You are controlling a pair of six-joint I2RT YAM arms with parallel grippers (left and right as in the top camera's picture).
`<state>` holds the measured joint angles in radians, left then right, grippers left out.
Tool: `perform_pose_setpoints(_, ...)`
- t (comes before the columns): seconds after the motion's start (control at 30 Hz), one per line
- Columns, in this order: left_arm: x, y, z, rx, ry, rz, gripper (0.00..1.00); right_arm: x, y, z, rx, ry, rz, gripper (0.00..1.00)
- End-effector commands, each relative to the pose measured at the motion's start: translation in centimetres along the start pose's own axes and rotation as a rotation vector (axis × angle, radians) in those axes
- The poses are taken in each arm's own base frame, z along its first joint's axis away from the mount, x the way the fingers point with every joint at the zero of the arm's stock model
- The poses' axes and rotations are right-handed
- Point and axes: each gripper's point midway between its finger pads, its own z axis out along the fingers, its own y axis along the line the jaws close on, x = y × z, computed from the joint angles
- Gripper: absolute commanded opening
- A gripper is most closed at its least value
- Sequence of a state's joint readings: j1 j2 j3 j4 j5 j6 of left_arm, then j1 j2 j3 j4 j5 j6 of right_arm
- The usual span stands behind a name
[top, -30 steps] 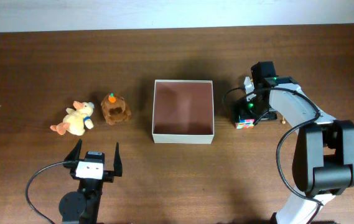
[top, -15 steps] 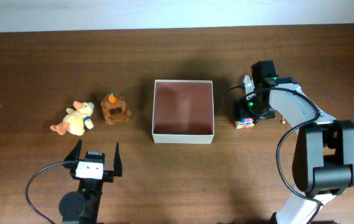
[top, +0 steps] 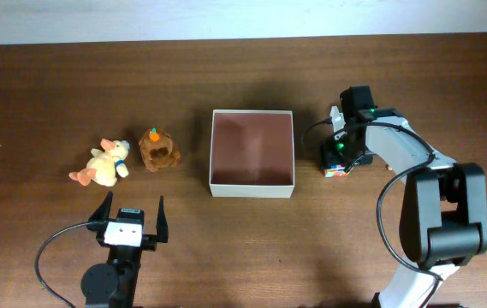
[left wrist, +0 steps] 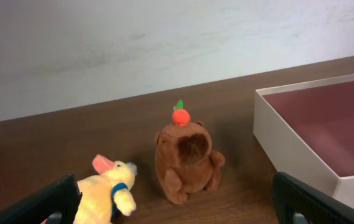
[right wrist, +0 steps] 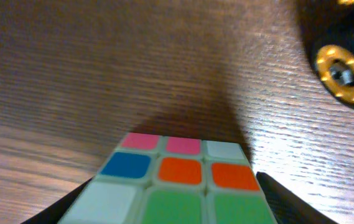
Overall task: Pack container
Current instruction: 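Move the right gripper down onto the Rubik's cube and grasp it, then lift the cube with the right gripper and carry it over the box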
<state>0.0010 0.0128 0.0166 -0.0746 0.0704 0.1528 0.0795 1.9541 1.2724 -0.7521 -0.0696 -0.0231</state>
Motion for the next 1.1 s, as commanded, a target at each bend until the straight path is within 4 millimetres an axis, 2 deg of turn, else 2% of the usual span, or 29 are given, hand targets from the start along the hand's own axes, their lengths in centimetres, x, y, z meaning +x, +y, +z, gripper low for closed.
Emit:
perform_pose_setpoints(0.0,0.2,-0.1,0.0,0.0,-0.001,-0.008,0.99,0.8,-0.7,1.2,0.048,0.041,-0.003,0.68)
perform_pose_setpoints(0.23,0.2,-0.1,0.0,0.0,-0.001,-0.008,0.99,0.9,-1.4,1.3,0.085,0.046,-0.004,0.68)
perform_pose_setpoints(0.4,0.2,-0.1,0.0,0.0,-0.001,-0.008,0.99,0.9,-1.4,1.3,0.085,0.046,-0.004,0.55)
perform_pose_setpoints(0.6,0.2,-0.1,0.0,0.0,-0.001,-0.008,0.99,0.8,-1.3,1.0,0.083,0.048,0.001,0.55)
perform_pose_setpoints(0.7,0.2,-0.1,0.0,0.0,-0.001,-0.008,0.99,0.3,-1.1,-0.2,0.075,0.058,0.002,0.54)
perform_pose_setpoints(0.8,0.2,-0.1,0.0,0.0,-0.001,-0.008,0.99,-0.8,-0.7,-2.8,0.06,0.066,0.001,0.55)
perform_pose_setpoints(0.83,0.2,-0.1,0.0,0.0,-0.001,-0.008,0.99,-1.6,-0.1,-4.7,0.035,0.066,0.002,0.55)
perform_pose_setpoints(0.9,0.2,-0.1,0.0,0.0,-0.001,-0.008,0.99,-2.6,0.7,-6.9,0.004,0.054,-0.003,0.55)
perform_pose_setpoints(1.07,0.2,-0.1,0.0,0.0,-0.001,-0.008,0.99,-5.0,4.3,-12.3,-0.068,-0.011,-0.072,0.55)
